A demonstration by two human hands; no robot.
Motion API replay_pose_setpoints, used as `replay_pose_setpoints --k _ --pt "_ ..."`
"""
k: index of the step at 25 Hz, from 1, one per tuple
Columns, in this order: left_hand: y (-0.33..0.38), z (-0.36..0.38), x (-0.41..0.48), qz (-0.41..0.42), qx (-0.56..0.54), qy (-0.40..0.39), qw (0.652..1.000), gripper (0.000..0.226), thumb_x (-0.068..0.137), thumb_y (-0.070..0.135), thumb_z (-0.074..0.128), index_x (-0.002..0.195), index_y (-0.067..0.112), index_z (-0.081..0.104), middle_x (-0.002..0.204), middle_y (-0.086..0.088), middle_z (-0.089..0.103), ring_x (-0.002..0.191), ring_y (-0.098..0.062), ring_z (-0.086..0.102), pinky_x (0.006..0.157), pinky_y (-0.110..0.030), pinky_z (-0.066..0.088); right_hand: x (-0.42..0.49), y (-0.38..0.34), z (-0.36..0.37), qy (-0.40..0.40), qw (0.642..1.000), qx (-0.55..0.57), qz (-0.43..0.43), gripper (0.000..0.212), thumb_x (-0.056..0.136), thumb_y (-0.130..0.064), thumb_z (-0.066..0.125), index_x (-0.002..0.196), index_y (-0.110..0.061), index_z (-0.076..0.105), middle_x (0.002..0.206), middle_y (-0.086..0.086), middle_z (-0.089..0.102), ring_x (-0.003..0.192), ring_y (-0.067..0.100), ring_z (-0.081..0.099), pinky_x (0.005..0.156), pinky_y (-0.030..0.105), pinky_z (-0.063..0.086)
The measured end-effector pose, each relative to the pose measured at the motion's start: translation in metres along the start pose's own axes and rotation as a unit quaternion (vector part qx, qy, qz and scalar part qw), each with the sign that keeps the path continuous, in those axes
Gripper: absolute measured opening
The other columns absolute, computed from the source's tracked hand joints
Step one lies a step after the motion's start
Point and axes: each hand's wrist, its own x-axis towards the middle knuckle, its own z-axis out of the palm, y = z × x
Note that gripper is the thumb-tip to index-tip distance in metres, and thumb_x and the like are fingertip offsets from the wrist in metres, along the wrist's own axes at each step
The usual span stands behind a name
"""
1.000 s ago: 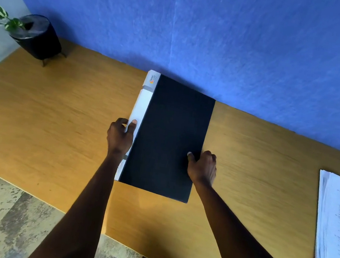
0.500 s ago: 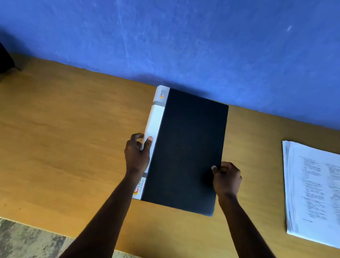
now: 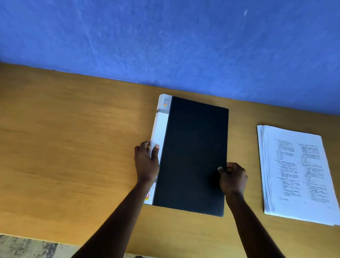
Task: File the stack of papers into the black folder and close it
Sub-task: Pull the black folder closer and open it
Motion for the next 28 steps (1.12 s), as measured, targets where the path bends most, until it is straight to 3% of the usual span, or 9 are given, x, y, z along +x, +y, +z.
replay_pose_setpoints --k 11,17,23,26,28 --pt "-0.005 0.01 -0.015 0.046 0.09 0.012 0.995 0.026 0.096 0.026 0.058 0.104 0.003 0.065 0.1 -0.016 0.063 0.094 -0.027 0.06 0.073 -0.027 0.045 0.004 0.01 -0.007 -0.017 0.999 -0.03 -0.017 0.028 0.09 -0.013 0.068 0.113 0.002 0.067 0.109 0.019 0.072 0.101 0.035 0.065 0.078 0.027 0.044" --pt "-0.01 0.013 -0.017 0.068 0.196 0.015 0.978 0.031 0.095 0.033 0.056 0.102 0.005 0.068 0.103 -0.014 0.064 0.098 -0.028 0.056 0.085 -0.031 0.039 0.003 0.009 -0.014 -0.009 0.999 -0.05 -0.014 0.025 0.089 -0.015 0.069 0.11 -0.002 0.07 0.106 0.016 0.073 0.098 0.034 0.066 0.076 0.03 0.047" --pt "0.0 0.007 -0.013 0.04 0.152 -0.006 0.988 0.029 0.092 0.029 0.063 0.098 0.002 0.069 0.1 -0.016 0.063 0.092 -0.032 0.06 0.08 -0.044 0.053 -0.002 -0.007 -0.026 0.023 0.998 -0.05 -0.015 0.015 0.086 -0.02 0.071 0.093 -0.007 0.074 0.092 0.01 0.074 0.081 0.025 0.063 0.072 0.032 0.049" --pt "0.005 0.001 -0.008 0.006 0.123 -0.023 0.992 0.03 0.091 0.029 0.063 0.1 0.001 0.069 0.103 -0.016 0.063 0.093 -0.03 0.062 0.077 -0.034 0.051 -0.006 -0.024 -0.042 0.039 0.999 0.016 -0.034 0.019 0.089 -0.024 0.068 0.084 -0.007 0.074 0.079 0.004 0.069 0.079 0.023 0.064 0.069 0.027 0.041" --pt "0.016 -0.009 -0.003 0.006 0.097 -0.008 0.995 0.028 0.092 0.027 0.063 0.099 0.001 0.07 0.103 -0.018 0.063 0.092 -0.03 0.062 0.074 -0.027 0.043 -0.015 -0.041 -0.051 0.039 0.994 0.079 -0.069 0.031 0.092 -0.028 0.066 0.069 -0.006 0.069 0.069 0.01 0.065 0.065 0.017 0.057 0.066 0.029 0.039"
